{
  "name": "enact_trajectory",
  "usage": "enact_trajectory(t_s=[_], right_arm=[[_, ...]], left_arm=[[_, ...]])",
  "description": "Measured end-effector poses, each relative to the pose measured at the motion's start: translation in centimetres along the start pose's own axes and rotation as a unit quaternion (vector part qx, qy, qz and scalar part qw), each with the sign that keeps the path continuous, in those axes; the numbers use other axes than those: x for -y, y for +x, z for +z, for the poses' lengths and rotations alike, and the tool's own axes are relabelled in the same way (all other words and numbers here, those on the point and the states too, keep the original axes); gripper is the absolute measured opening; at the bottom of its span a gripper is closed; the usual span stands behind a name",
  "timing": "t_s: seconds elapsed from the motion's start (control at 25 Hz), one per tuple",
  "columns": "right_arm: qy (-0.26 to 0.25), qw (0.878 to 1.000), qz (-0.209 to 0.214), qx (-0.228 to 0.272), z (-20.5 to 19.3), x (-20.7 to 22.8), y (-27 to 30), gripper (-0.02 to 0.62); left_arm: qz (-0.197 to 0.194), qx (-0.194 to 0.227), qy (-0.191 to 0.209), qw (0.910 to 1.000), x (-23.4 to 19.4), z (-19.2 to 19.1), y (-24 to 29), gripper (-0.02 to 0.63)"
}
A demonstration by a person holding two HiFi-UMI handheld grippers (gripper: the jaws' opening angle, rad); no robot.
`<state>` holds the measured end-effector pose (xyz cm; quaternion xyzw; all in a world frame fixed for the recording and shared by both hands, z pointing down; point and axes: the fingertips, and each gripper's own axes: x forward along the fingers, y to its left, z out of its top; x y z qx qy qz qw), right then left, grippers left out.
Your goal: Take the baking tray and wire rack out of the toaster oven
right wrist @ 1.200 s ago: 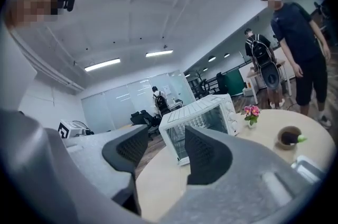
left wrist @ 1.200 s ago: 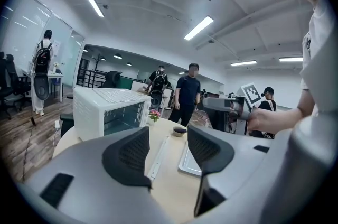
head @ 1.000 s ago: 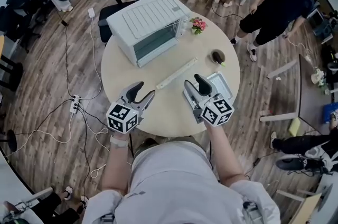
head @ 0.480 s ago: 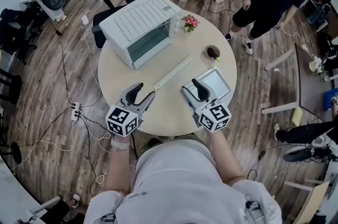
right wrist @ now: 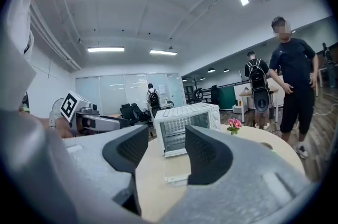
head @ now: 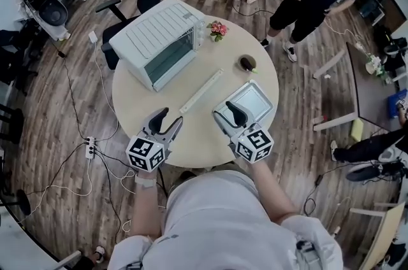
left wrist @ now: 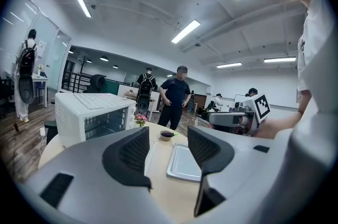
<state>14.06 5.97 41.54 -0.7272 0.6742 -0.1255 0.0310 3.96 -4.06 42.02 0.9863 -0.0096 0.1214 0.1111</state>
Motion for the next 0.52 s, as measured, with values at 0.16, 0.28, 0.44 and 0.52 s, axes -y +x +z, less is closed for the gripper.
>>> enact_trajectory(t_s=[0.16,0.28,0.44,0.52], right_arm=[[-0.002,1.0,-0.003,-0.001,-0.23,0.0,-0.1,0.216],[-0.009,1.0,-0.008,0.002,-0.31,-0.09,-0.49,0.216],[-0.011,1.0,-0.012,0.001,-0.29,-0.04,-0.65,0.216],[-0.008,1.0,-0.013,-0.002,-0.4,0.05,-0.68,0.216]], left_arm=[[-0.005,0.0,0.0,1.0,0.13,-0.31,0.33,0.213],[-0.007,0.002,-0.002,1.0,0.34,-0.54,0.42,0.213],[-0.008,0.006,-0.006,0.9999,0.41,-0.53,0.49,0.213],[-0.009,0.005,-0.007,0.9999,0.48,-0.59,0.54,0.213]])
